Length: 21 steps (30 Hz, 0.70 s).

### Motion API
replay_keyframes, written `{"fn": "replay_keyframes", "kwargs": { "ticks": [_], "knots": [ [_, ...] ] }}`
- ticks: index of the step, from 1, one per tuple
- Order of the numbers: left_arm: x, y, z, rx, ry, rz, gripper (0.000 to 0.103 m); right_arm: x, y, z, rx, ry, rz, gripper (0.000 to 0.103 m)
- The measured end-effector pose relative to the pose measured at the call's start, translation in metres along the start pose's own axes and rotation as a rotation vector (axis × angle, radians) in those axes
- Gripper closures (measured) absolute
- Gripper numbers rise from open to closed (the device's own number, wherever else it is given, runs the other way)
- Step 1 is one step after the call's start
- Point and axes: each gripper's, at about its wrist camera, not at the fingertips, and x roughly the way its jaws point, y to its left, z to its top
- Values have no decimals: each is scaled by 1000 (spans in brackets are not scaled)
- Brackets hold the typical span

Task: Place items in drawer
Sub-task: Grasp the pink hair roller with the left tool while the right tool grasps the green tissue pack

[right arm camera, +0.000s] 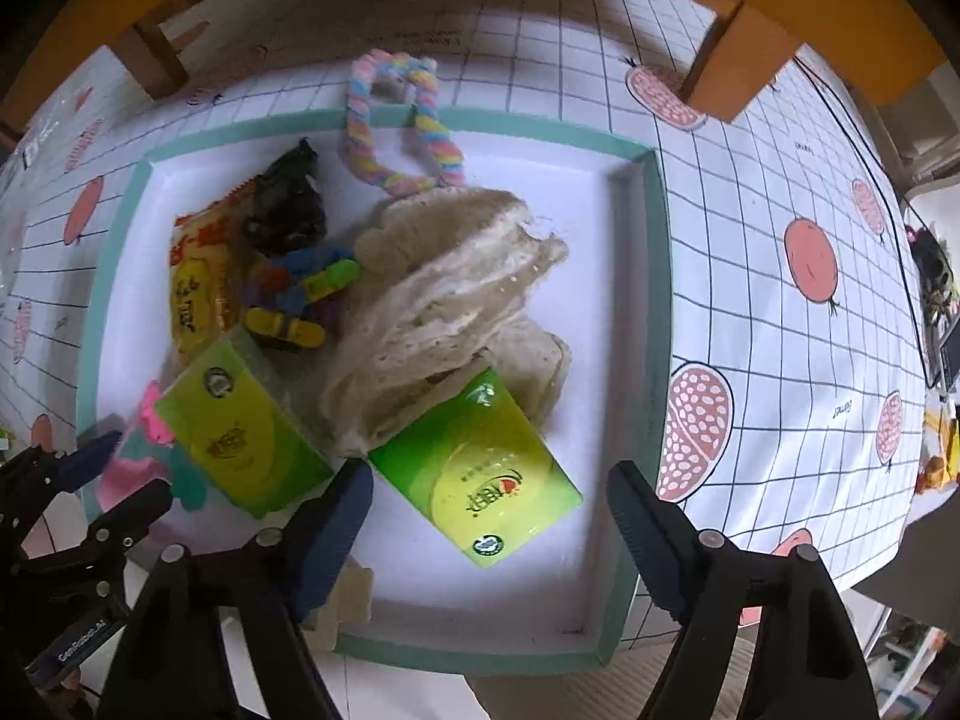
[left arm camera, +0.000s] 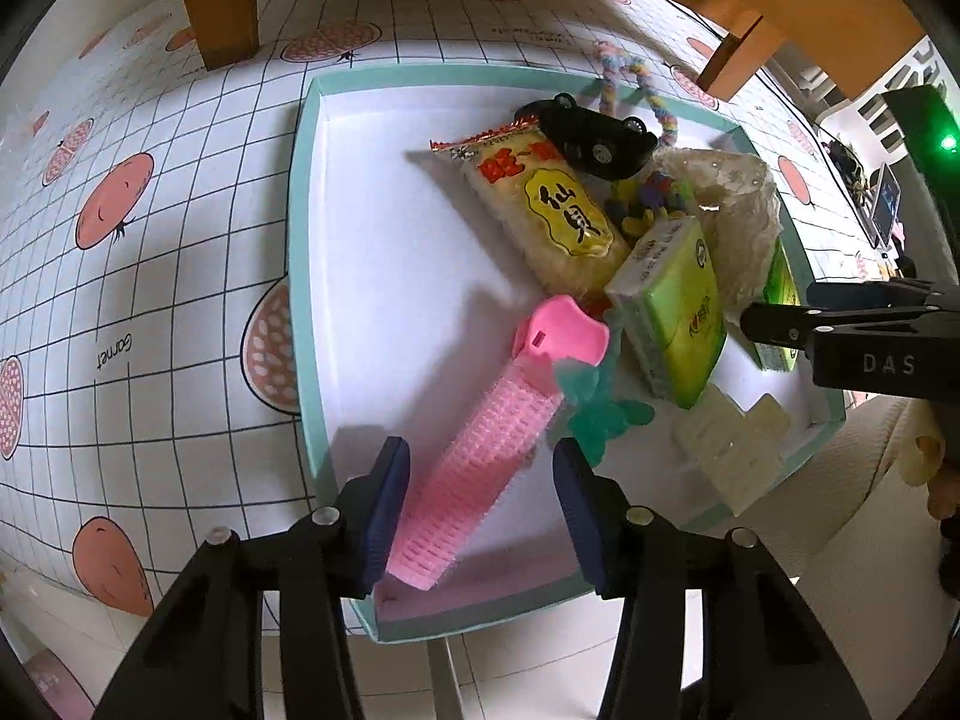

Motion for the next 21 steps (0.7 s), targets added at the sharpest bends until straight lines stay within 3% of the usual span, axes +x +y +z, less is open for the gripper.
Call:
{"fn": "replay_keyframes", "kwargs": {
  "ticks": [4,6,9,21],
  "knots": [
    [2,-2,2,2,1,1,52,9,-9,5,25,10,20,30],
    [3,-3,3,2,4,2,62,10,-10,6,28,9,23,33],
    [3,-3,4,-6,14,-3,67,11,-12,8,30,-1,22,38],
    [-7,2,-3,-43,16,17,76,-10,-20,-2,31,-35,19,42]
  ]
}}
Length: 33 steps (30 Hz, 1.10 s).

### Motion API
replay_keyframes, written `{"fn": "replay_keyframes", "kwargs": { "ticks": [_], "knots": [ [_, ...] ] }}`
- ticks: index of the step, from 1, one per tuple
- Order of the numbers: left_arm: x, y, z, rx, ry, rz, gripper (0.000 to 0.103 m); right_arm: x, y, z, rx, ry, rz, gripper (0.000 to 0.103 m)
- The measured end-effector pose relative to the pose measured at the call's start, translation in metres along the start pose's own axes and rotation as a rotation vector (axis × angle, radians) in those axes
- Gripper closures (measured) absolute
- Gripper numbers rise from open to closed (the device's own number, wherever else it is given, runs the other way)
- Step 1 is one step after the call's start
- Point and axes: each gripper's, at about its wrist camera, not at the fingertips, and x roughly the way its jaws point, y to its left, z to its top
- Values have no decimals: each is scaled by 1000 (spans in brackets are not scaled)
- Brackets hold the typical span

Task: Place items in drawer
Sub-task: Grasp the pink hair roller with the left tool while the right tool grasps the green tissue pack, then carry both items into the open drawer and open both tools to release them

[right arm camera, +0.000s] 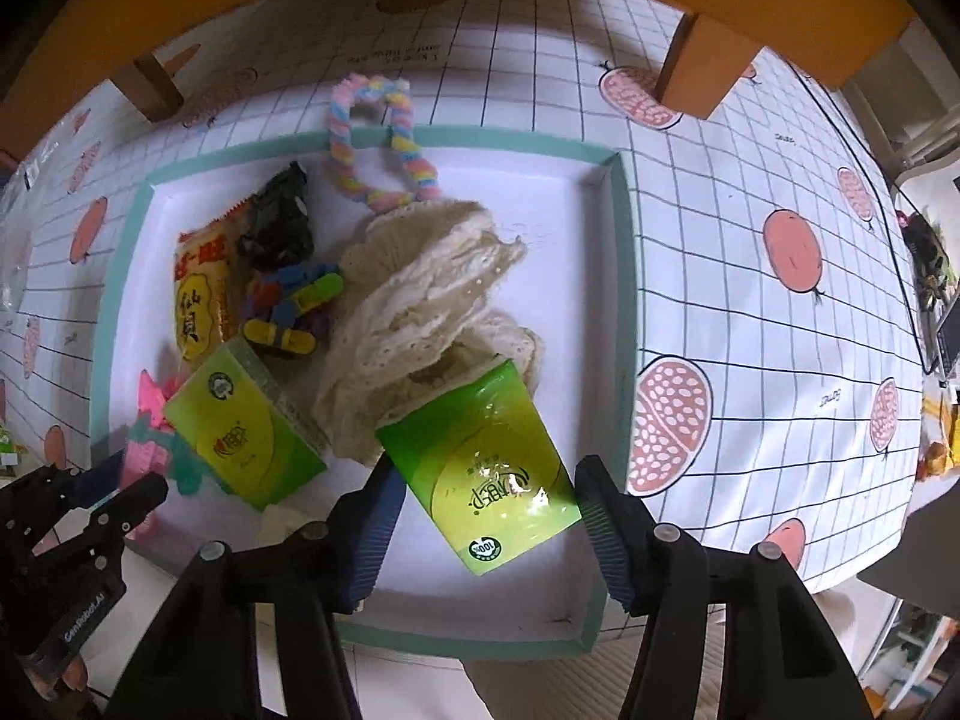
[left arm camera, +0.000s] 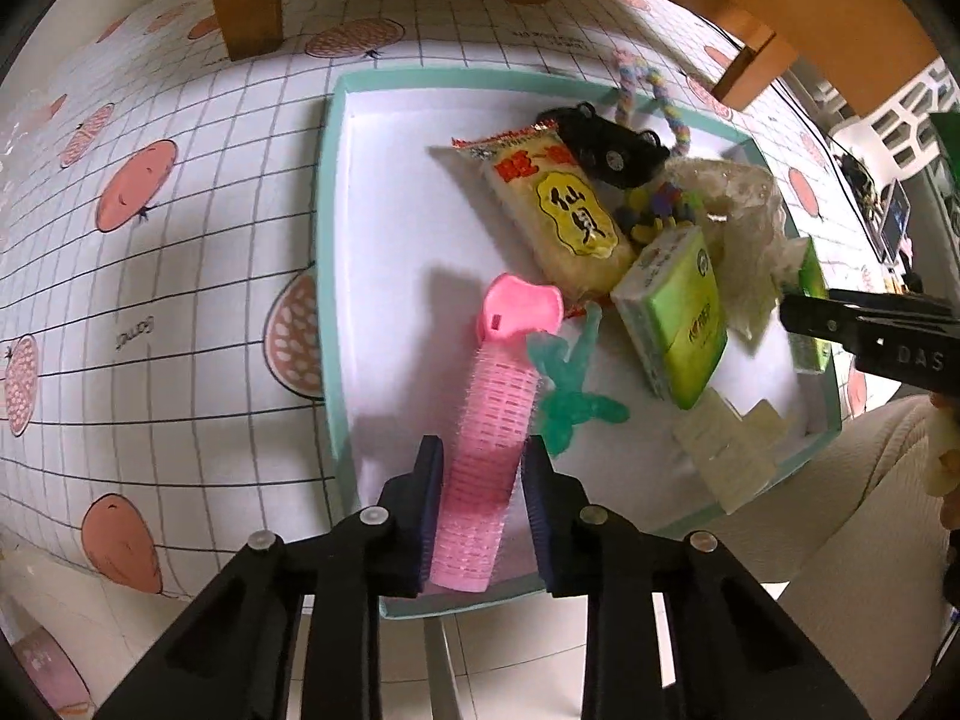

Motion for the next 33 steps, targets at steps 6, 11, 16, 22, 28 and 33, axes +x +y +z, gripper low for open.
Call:
{"fn": "replay_keyframes", "kwargs": {
  "ticks": [6,11,16,22,28,33],
  "knots": [
    [-11,5,2,-36,-20,3,78,-20,-3,-4,15,-31,0,42],
    [-32,22,7,-71,-51,-2,79,-36,-7,-10,32,-57,6,42],
    [-54,31,8,-92,-85,-14,79,-49,-4,-15,53,-82,18,42],
    [-88,19,22,-93,-161,-40,79,-86,-9,-15,65,-147,38,42],
    [-148,5,32,-56,-294,-95,79,-139,-11,-15,73,-245,72,42],
    [-209,-9,45,5,-441,-118,79,-198,-14,-9,77,-352,112,42]
  ]
}}
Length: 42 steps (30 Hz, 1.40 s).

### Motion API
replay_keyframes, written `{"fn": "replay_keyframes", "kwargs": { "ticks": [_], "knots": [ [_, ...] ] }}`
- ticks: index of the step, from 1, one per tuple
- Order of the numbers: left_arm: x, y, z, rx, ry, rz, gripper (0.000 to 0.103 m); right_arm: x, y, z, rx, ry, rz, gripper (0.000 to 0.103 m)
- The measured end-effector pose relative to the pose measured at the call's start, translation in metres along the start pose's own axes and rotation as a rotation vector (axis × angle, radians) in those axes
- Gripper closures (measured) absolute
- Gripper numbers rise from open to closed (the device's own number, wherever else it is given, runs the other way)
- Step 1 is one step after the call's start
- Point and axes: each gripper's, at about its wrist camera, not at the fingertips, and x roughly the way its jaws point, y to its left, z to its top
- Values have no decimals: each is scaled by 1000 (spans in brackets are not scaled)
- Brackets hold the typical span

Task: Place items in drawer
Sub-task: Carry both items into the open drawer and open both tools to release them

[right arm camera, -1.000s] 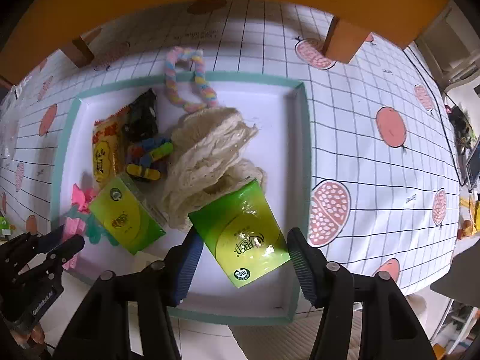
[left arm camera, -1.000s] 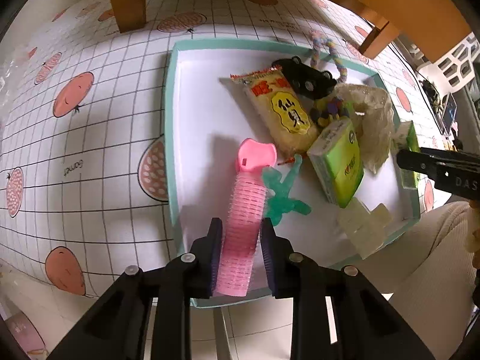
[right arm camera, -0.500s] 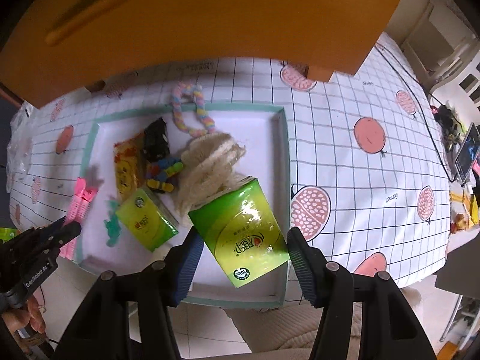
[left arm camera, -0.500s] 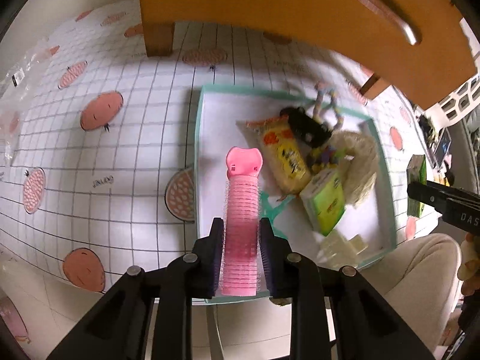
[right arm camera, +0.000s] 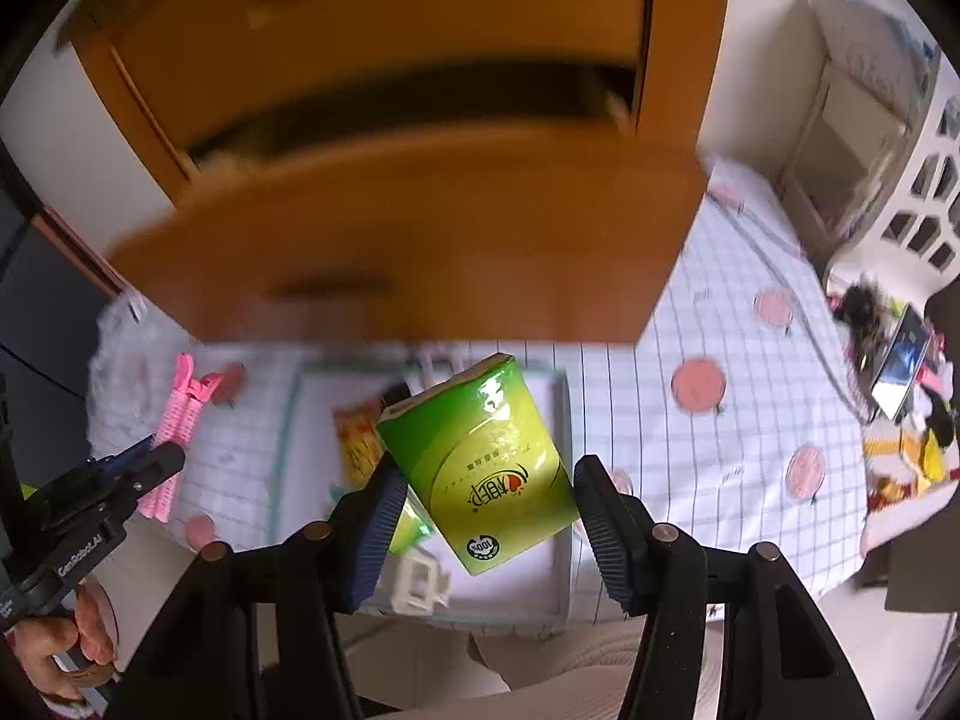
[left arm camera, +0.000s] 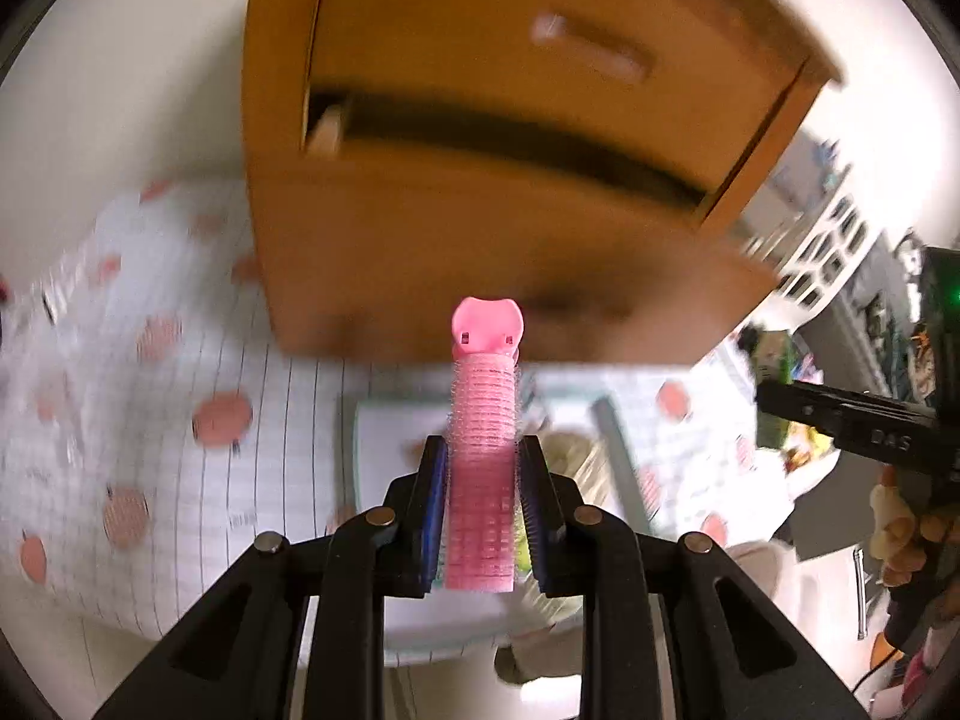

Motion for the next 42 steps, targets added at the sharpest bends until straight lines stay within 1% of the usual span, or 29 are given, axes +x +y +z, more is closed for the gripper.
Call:
{"fn": "replay_keyframes", "kwargs": {
  "ticks": [2,4,8,12,15,17,19,22,23,30,35,42],
  "knots": [
    [-15,-5,17,16,-47,-17,79,-20,2,13,4,-42,12,42],
    [-24,-7,35,23,-82,-17,79,-34,3,25,5,-71,18,42],
    [-38,-10,68,45,-140,-17,79,-63,12,56,-11,-141,0,42],
    [-43,-10,98,53,-183,-8,79,-76,18,84,-21,-188,-12,42],
    [-38,-7,115,57,-193,5,79,-74,22,103,-28,-207,-21,42],
    [-32,-3,126,51,-184,19,79,-70,30,112,-31,-206,-48,42],
    [-24,0,134,36,-175,32,79,-66,29,121,-23,-207,-46,42],
    [-13,2,140,26,-170,46,79,-56,27,130,-5,-201,-37,42],
    [-9,1,137,25,-168,47,79,-50,29,133,-7,-193,-44,42],
    [16,3,141,2,-136,58,79,-24,42,138,-38,-170,-53,42],
    [27,2,143,-9,-121,65,79,-8,53,142,-69,-155,-76,42],
    [33,-5,145,-12,-105,65,77,2,56,142,-82,-145,-74,40]
  ]
}}
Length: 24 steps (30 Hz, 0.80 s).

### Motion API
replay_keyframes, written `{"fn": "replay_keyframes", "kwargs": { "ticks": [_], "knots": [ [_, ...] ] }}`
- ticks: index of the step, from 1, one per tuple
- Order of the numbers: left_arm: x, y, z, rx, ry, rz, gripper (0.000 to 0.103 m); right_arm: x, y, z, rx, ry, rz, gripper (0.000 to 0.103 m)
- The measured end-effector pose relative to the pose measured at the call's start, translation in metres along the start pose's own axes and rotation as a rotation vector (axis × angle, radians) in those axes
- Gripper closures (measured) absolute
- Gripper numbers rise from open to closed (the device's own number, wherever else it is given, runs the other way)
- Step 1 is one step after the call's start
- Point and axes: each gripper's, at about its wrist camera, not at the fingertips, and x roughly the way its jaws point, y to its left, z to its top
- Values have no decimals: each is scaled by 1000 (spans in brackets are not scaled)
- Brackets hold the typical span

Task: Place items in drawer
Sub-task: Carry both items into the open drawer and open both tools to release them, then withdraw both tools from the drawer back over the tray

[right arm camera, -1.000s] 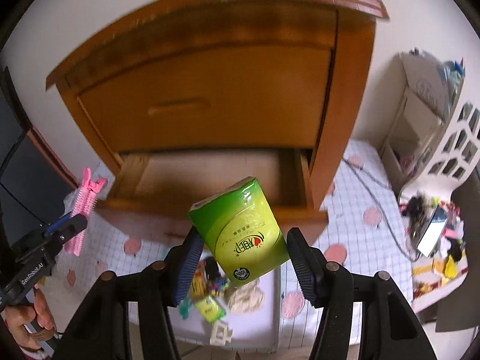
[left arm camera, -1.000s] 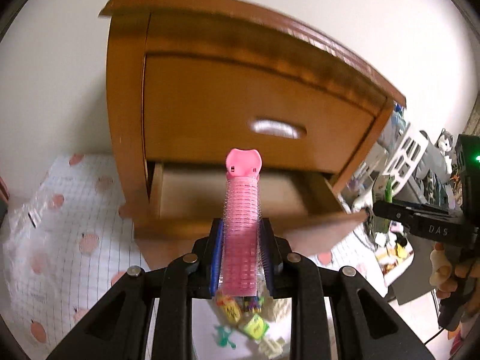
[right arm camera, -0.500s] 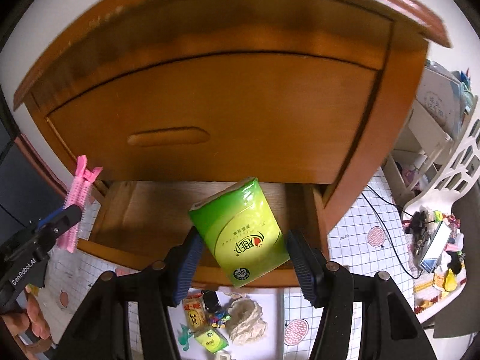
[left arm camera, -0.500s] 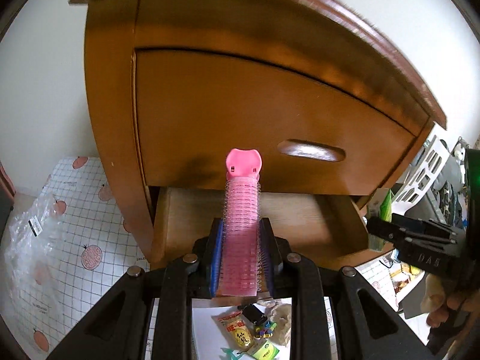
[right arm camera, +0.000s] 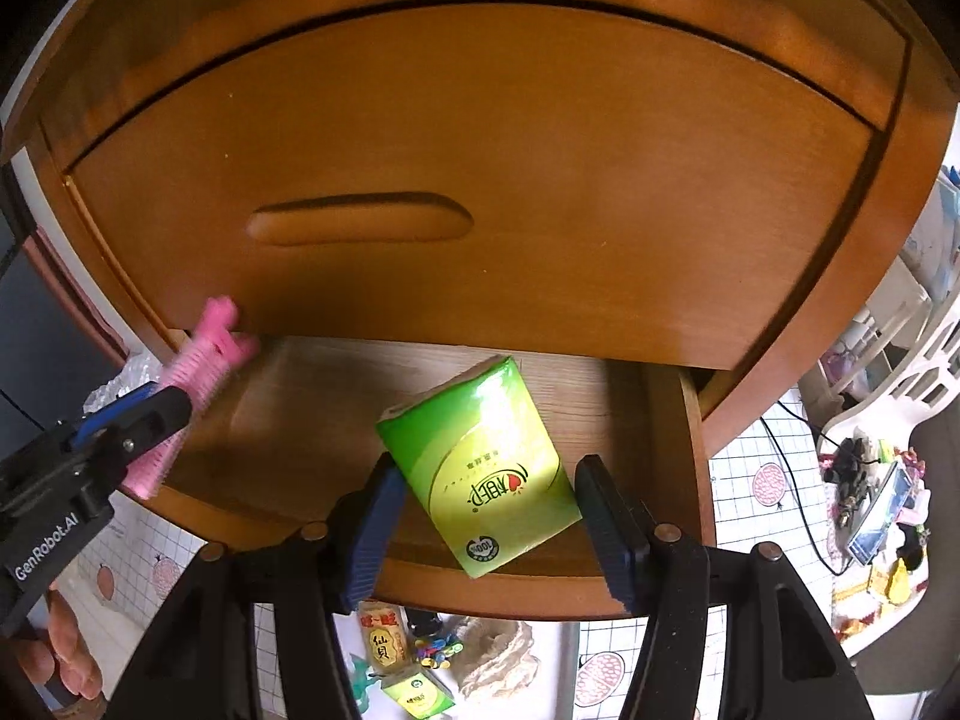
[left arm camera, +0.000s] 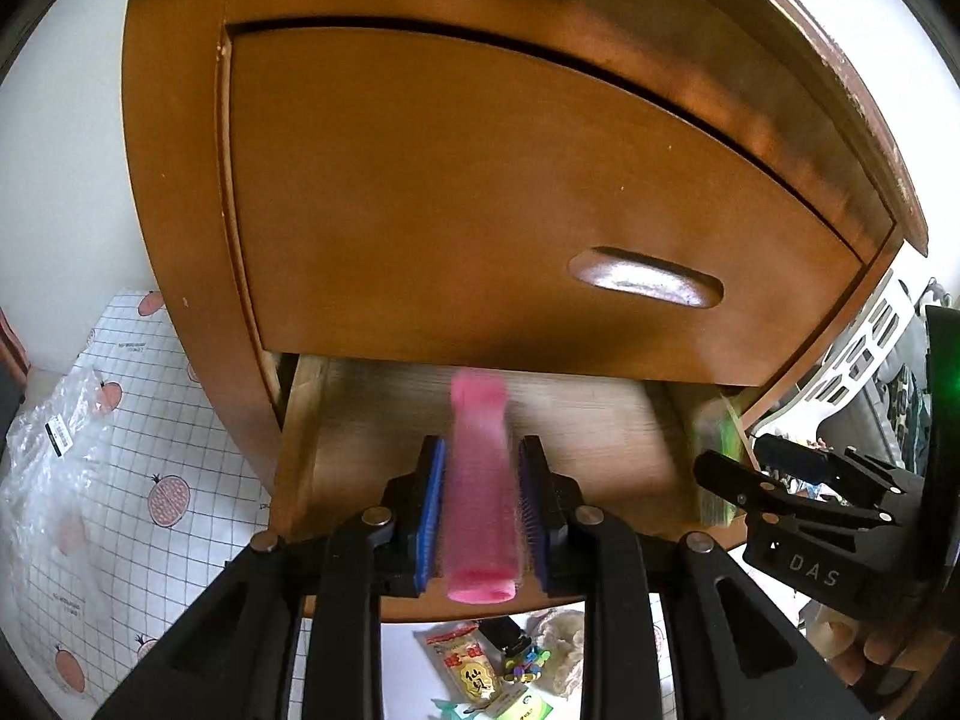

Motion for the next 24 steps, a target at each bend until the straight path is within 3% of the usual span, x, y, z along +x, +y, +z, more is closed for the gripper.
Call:
{"fn": "replay_keyframes", "kwargs": {
  "ticks": [3,7,9,12,16,18,20,24],
  "knots": [
    [0,0,-2,3,4,1,65,2,-1,-1,5,3,3,31],
    [0,2,-1,-2,3,6,58,3,-4,-4,10,9,1,28],
    [2,3,0,-4,7,11,44,5,-5,-5,13,15,-1,26],
    [4,3,0,-7,4,27,39,6,-7,-6,19,19,2,21],
    [10,9,0,-21,20,53,37,10,-11,-8,30,21,7,4],
    [13,13,0,-27,22,69,30,10,-12,-9,30,20,5,3],
    [14,16,0,-31,17,79,15,10,-13,-10,31,22,6,0],
    [13,17,0,-28,-6,100,12,9,-16,-12,48,14,11,0]
  ]
}}
